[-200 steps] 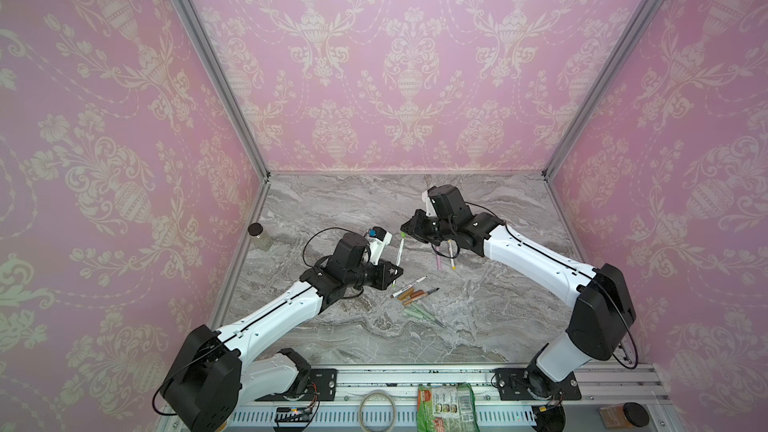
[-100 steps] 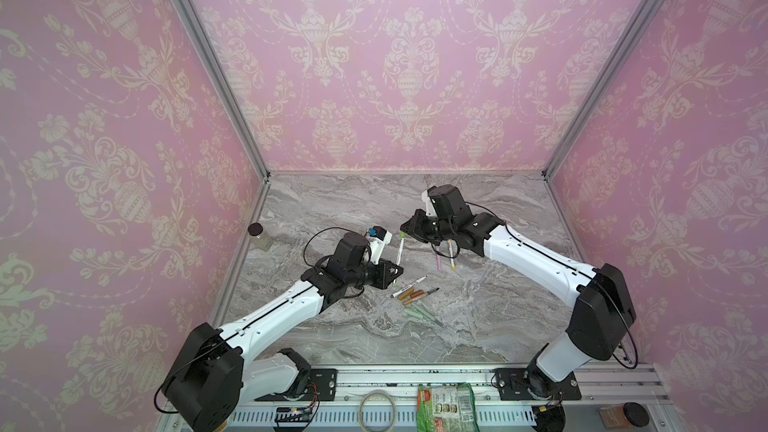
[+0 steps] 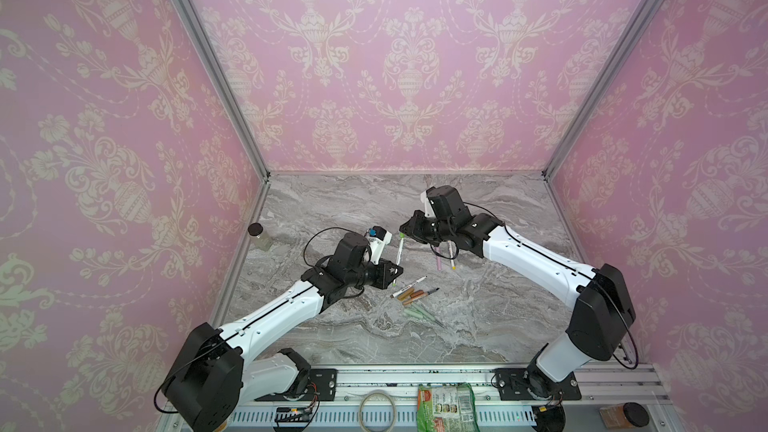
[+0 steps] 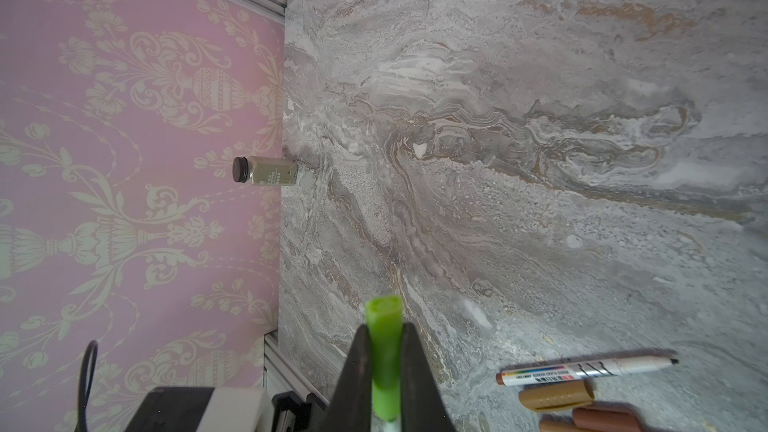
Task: Insert the pens into the pen caps
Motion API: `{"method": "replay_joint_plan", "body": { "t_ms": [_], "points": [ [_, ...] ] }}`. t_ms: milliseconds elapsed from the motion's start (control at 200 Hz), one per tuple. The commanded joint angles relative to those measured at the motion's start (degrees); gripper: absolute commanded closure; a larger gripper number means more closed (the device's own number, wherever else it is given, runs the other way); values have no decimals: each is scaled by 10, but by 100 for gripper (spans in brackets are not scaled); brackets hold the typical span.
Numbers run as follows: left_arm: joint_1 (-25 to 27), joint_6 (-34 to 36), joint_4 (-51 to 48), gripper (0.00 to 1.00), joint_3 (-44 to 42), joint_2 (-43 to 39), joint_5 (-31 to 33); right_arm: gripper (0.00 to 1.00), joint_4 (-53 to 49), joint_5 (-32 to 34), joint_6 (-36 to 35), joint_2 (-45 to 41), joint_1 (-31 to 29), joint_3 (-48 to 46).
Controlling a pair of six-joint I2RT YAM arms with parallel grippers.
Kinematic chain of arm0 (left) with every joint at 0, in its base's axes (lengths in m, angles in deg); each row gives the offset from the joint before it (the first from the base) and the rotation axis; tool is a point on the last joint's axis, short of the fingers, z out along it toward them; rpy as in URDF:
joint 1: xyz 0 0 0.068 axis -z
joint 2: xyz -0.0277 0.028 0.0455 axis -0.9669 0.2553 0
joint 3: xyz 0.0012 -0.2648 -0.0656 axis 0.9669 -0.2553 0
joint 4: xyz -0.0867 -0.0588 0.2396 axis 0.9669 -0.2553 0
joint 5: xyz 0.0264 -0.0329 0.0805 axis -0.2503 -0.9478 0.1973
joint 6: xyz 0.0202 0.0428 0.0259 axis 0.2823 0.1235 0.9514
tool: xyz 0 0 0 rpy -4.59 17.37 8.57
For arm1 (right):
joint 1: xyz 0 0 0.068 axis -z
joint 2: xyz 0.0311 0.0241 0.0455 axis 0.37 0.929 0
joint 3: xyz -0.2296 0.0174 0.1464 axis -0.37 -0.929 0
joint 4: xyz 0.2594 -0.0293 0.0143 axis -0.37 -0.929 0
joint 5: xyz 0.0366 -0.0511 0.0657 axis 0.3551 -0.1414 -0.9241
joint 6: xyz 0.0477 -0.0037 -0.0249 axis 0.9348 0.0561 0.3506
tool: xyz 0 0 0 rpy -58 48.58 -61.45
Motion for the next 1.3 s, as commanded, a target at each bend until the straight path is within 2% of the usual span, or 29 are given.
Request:
{"method": "replay_joint_plan", "body": {
  "t_ms": [0, 550, 891, 941, 1296],
  "points": [
    [5, -9, 8, 100, 6, -1, 15, 100, -23, 1, -15, -15, -10, 1],
    [4, -11, 10, 100, 5, -11, 23, 100, -32, -5, -22, -15, -17, 9],
    [3, -64, 112, 100, 21, 20, 19, 100, -34, 21, -27, -18, -51, -18],
    [3, -64, 119, 100, 44, 26, 18, 100, -33, 19, -27, -17, -53, -22],
    [3, 58, 102, 100, 109, 17, 69, 100, -72, -51, -51, 17, -53, -11]
  ]
}}
